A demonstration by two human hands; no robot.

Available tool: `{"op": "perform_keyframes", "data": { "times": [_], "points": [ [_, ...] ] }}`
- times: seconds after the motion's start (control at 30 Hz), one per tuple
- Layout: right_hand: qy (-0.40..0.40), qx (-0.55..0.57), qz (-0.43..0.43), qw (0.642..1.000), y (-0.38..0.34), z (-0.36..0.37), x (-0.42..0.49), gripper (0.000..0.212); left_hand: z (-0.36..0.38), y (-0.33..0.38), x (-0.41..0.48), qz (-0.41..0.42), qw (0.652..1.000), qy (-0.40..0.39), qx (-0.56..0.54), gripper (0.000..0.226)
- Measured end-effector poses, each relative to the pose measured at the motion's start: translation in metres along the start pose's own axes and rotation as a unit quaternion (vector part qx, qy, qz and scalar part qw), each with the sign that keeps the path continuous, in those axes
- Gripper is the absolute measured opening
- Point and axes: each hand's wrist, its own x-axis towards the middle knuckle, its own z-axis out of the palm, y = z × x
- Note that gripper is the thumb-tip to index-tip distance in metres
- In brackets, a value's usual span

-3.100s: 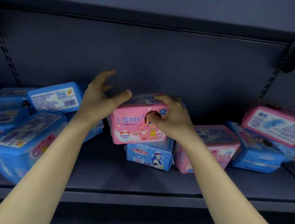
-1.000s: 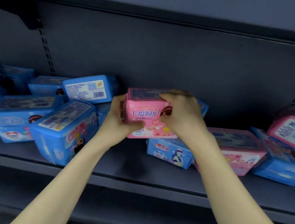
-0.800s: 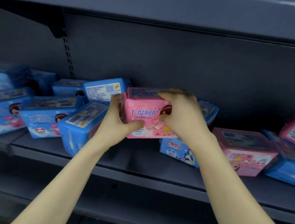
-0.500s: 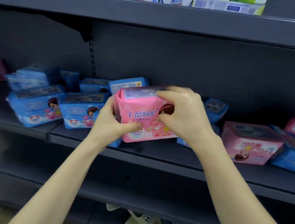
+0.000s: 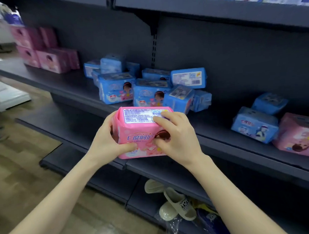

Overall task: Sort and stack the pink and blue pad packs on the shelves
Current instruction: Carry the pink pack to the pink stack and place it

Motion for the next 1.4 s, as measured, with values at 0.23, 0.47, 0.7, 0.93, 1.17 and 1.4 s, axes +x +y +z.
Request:
{"op": "perform_keyframes", "data": {
  "times": [0.23, 0.47, 0.7, 0.93, 1.17, 1.4],
  "points": [
    [-0.049, 0.064, -0.062, 0.995, -0.058, 0.048, 0.010, 0.047, -0.067, -0.014, -0.050, -0.034, 0.996, 0.081, 0.007, 0.087],
    [-0.070, 0.142, -0.128, 0.979, -0.114, 0.094, 0.032, 0.046, -0.127, -0.022, -0.088, -0.068, 0.983, 0.172, 0.017, 0.088],
    [-0.091, 0.203, -0.187, 0.957, -0.141, 0.145, 0.058, 0.047, -0.161, -0.039, -0.097, -0.098, 0.962, 0.252, 0.032, 0.087],
    [-0.142, 0.269, -0.237, 0.923, -0.161, 0.200, 0.102, 0.047, -0.197, -0.056, -0.085, -0.131, 0.929, 0.339, 0.076, 0.089],
    [-0.186, 0.319, -0.288, 0.884, -0.182, 0.253, 0.136, 0.048, -0.220, -0.075, -0.078, -0.159, 0.891, 0.419, 0.073, 0.086],
    [-0.240, 0.351, -0.329, 0.843, -0.207, 0.296, 0.151, 0.048, -0.234, -0.092, -0.084, -0.189, 0.848, 0.482, 0.115, 0.091]
  ]
}}
